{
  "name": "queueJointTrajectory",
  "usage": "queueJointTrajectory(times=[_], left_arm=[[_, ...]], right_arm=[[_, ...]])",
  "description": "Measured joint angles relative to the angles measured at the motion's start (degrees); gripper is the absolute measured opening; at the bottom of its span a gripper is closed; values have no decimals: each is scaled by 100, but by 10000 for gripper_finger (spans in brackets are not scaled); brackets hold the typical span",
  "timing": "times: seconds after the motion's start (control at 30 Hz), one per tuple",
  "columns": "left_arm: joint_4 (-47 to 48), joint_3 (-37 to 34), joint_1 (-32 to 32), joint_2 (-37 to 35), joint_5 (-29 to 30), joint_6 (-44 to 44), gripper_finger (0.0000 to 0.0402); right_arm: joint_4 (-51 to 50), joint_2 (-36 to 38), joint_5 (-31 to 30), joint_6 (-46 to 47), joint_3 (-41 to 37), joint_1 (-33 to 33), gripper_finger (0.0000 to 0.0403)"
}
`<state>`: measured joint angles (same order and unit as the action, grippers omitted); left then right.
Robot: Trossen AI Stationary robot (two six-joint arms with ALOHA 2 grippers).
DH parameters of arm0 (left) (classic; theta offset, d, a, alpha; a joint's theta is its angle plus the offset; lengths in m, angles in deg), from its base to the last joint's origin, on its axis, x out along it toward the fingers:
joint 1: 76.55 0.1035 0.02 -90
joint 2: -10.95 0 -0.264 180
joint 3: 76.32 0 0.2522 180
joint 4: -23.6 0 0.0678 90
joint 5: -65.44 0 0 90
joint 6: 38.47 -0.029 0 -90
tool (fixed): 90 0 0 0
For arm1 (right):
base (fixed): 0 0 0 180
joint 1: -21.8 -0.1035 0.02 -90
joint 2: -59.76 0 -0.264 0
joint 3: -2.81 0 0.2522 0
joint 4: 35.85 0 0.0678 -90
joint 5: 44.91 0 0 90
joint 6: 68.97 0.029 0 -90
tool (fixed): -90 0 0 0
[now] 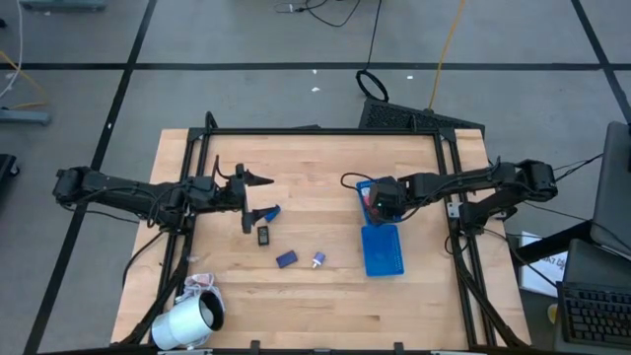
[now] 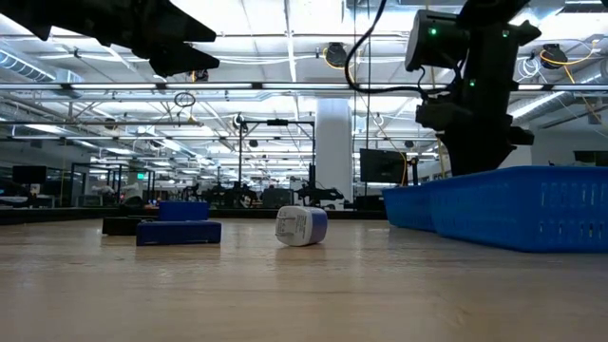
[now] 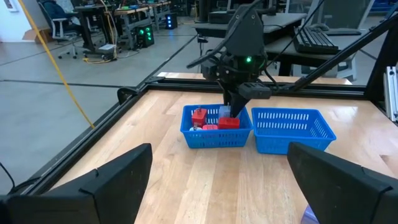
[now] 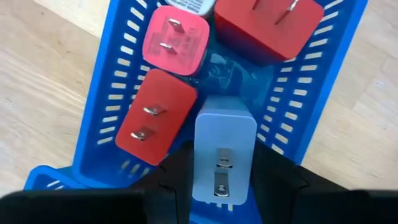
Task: Pick & Place Office items
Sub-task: Put the blue charger adapter into the top blue bin
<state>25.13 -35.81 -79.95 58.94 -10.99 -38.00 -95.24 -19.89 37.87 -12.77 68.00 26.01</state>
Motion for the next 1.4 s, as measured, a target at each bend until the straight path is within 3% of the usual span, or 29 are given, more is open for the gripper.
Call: queueJointTrajectory(times=[0.37, 1.4], left_arm=[[-2, 0, 0, 0, 1, 0, 358], [-2, 0, 0, 0, 1, 0, 373]], right_arm=[[85, 0, 0, -94, -8, 0, 115], [657, 12, 111, -126, -350, 0, 115]])
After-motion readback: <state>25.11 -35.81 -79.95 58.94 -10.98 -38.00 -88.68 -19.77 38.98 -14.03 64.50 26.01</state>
